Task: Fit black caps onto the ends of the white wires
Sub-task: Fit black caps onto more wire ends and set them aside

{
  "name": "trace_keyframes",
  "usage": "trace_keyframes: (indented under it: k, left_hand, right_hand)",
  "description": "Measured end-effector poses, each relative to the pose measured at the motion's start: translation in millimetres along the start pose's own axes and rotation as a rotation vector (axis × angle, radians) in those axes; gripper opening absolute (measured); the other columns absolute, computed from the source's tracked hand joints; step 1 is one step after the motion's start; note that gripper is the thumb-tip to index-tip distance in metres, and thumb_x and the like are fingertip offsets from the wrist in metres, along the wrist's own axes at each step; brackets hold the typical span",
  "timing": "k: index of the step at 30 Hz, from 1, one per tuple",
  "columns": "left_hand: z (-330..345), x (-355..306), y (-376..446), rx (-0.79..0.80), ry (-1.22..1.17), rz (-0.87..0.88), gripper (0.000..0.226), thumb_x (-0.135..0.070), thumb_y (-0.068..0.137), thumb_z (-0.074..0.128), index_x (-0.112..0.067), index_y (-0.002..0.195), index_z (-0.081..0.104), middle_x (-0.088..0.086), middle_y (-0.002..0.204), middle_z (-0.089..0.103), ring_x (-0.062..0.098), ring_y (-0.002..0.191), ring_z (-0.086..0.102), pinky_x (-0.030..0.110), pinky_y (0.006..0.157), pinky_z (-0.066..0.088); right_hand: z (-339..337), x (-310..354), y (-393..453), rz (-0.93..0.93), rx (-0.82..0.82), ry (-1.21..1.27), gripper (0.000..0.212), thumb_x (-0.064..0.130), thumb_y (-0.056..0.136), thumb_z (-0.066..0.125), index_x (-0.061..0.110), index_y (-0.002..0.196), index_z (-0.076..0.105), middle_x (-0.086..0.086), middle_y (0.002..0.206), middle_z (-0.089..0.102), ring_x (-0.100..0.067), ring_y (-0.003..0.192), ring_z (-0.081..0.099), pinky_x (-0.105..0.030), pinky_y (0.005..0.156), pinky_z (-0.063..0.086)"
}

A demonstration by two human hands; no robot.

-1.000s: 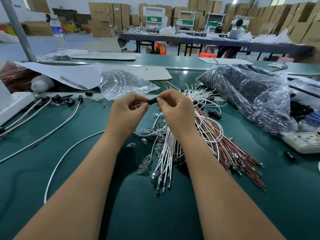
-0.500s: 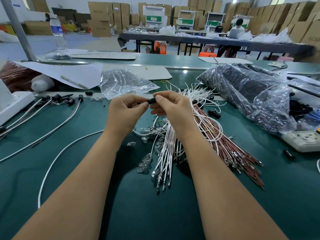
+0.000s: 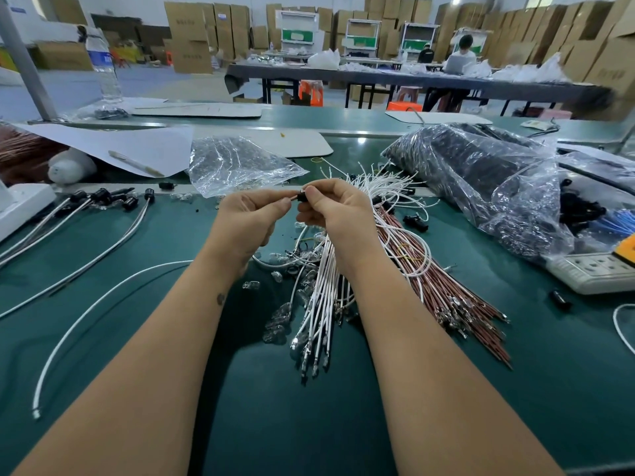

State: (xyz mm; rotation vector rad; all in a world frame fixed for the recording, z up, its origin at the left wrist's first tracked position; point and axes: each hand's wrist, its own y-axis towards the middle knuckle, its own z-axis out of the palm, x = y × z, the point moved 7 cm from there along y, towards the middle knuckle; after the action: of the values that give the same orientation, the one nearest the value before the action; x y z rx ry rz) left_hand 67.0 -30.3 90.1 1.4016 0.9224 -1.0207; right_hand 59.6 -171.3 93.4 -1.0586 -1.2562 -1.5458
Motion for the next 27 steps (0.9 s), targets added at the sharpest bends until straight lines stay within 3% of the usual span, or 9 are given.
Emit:
trace_keyframes:
  k: [3, 5, 7, 9, 11, 13, 16, 21, 27]
  left_hand:
    - [6, -7, -5, -0.053, 0.061, 0.077, 0.012, -0.006, 0.087, 0.067, -0.016, 0.09, 0.072, -0.014, 0.052, 0.063, -0.002, 0.05, 0.056, 0.01, 0.054, 0.044]
    - [4, -5, -4, -0.108, 0.11, 0.083, 0.008, -0.012, 0.083, 0.073, -0.02, 0.081, 0.073, -0.007, 0.065, 0.07, 0.005, 0.062, 0.062, 0.02, 0.067, 0.051]
    - [4, -4, -3, -0.136, 0.194, 0.099, 0.013, -0.018, 0.082, 0.075, -0.027, 0.074, 0.071, 0.012, 0.065, 0.067, 0.015, 0.061, 0.054, 0.029, 0.066, 0.046]
    - [4, -3, -3, -0.138, 0.268, 0.113, 0.016, -0.021, 0.082, 0.075, -0.032, 0.071, 0.069, 0.031, 0.071, 0.061, 0.019, 0.06, 0.044, 0.032, 0.064, 0.038]
    - [5, -4, -3, -0.125, 0.297, 0.113, 0.017, -0.023, 0.083, 0.074, -0.034, 0.071, 0.069, 0.027, 0.063, 0.055, 0.018, 0.054, 0.036, 0.031, 0.058, 0.033]
    - [4, -3, -4, -0.122, 0.304, 0.104, 0.016, -0.024, 0.084, 0.074, -0.033, 0.071, 0.07, 0.015, 0.057, 0.047, 0.014, 0.046, 0.029, 0.03, 0.054, 0.027]
    - [4, -1, -3, -0.114, 0.302, 0.083, 0.014, -0.023, 0.084, 0.074, -0.031, 0.072, 0.07, 0.012, 0.058, 0.047, 0.016, 0.048, 0.03, 0.031, 0.054, 0.027]
    - [6, 0, -2, -0.081, 0.299, 0.066, 0.014, -0.021, 0.085, 0.072, -0.029, 0.073, 0.07, 0.013, 0.063, 0.052, 0.017, 0.054, 0.037, 0.027, 0.052, 0.031]
    - [8, -1, -2, -0.065, 0.297, 0.059, 0.012, -0.019, 0.086, 0.071, -0.025, 0.076, 0.07, 0.013, 0.067, 0.053, 0.015, 0.056, 0.038, 0.024, 0.051, 0.031]
  right_hand:
    - [-5, 3, 1, 0.01, -0.005, -0.052, 0.008, 0.004, 0.093, 0.06, 0.001, 0.089, 0.066, -0.007, 0.065, 0.066, -0.014, 0.054, 0.063, -0.023, 0.056, 0.053]
    - [-9, 6, 0, 0.013, -0.015, -0.19, 0.014, 0.008, 0.093, 0.061, 0.003, 0.083, 0.068, -0.007, 0.062, 0.067, -0.014, 0.05, 0.062, -0.021, 0.052, 0.05]
    - [-14, 12, 1, -0.005, -0.04, -0.393, 0.019, 0.016, 0.094, 0.059, 0.007, 0.081, 0.07, -0.007, 0.064, 0.069, -0.017, 0.051, 0.064, -0.024, 0.051, 0.048]
    - [-26, 24, 3, -0.047, -0.114, -0.562, 0.025, 0.02, 0.095, 0.056, 0.004, 0.08, 0.069, -0.012, 0.071, 0.07, -0.028, 0.063, 0.068, -0.038, 0.06, 0.054]
    - [-49, 37, 5, -0.078, -0.273, -0.67, 0.028, 0.018, 0.093, 0.051, -0.004, 0.084, 0.067, -0.02, 0.079, 0.068, -0.038, 0.076, 0.065, -0.05, 0.071, 0.055]
    - [-82, 46, 4, -0.058, -0.481, -0.715, 0.027, 0.015, 0.091, 0.047, -0.005, 0.082, 0.064, -0.019, 0.076, 0.066, -0.036, 0.066, 0.061, -0.042, 0.062, 0.053]
    - [-132, 41, -2, 0.092, -0.701, -0.828, 0.024, 0.01, 0.092, 0.044, 0.006, 0.072, 0.055, -0.009, 0.068, 0.053, -0.024, 0.057, 0.045, -0.026, 0.053, 0.032]
    - [-137, 10, 2, 0.357, -0.494, -1.012, 0.007, 0.015, 0.088, 0.058, 0.012, 0.082, 0.055, -0.007, 0.072, 0.05, -0.025, 0.063, 0.045, -0.025, 0.051, 0.029]
    - [-121, 2, 7, 0.378, -0.353, -1.053, 0.03, 0.036, 0.085, 0.068, 0.009, 0.083, 0.058, -0.008, 0.076, 0.054, -0.027, 0.073, 0.051, -0.027, 0.058, 0.037]
